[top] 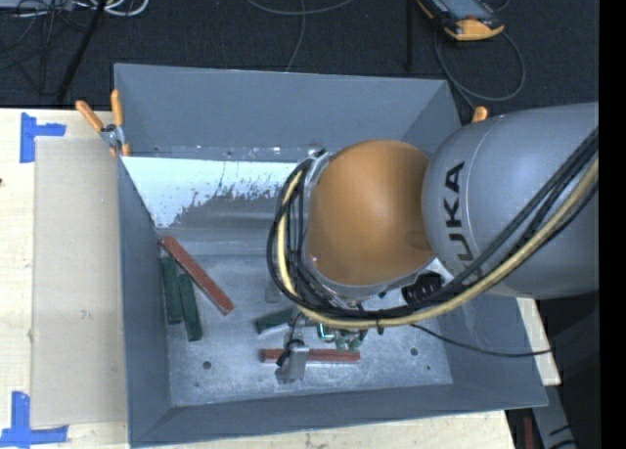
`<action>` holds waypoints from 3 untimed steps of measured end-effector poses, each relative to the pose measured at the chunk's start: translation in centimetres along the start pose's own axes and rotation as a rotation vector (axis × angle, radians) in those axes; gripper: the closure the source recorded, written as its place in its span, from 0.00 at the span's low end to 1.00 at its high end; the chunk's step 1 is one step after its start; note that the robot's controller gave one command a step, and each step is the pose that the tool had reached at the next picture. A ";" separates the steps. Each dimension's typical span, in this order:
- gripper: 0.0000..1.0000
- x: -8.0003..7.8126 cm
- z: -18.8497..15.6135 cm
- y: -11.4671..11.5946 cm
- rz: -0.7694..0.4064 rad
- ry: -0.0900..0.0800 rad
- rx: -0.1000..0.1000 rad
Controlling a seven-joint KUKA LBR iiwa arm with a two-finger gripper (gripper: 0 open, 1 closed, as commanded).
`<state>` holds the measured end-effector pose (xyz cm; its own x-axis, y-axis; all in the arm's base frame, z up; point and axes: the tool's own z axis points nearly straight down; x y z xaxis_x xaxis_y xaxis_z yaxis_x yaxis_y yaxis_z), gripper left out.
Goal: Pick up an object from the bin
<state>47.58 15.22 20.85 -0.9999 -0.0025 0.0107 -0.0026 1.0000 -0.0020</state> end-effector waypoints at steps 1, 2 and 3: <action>0.00 -4.2 14.3 -5.0 0.047 -0.003 0.001; 1.00 -4.3 13.9 -4.9 0.049 -0.008 -0.002; 1.00 -2.0 0.9 -4.5 0.010 -0.017 -0.003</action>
Offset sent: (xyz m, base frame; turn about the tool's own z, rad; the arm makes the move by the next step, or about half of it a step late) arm 0.0419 -0.0486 -0.1385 0.0445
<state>49.61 10.78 19.95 -1.0000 0.0077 -0.0061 0.0077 1.0000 0.0012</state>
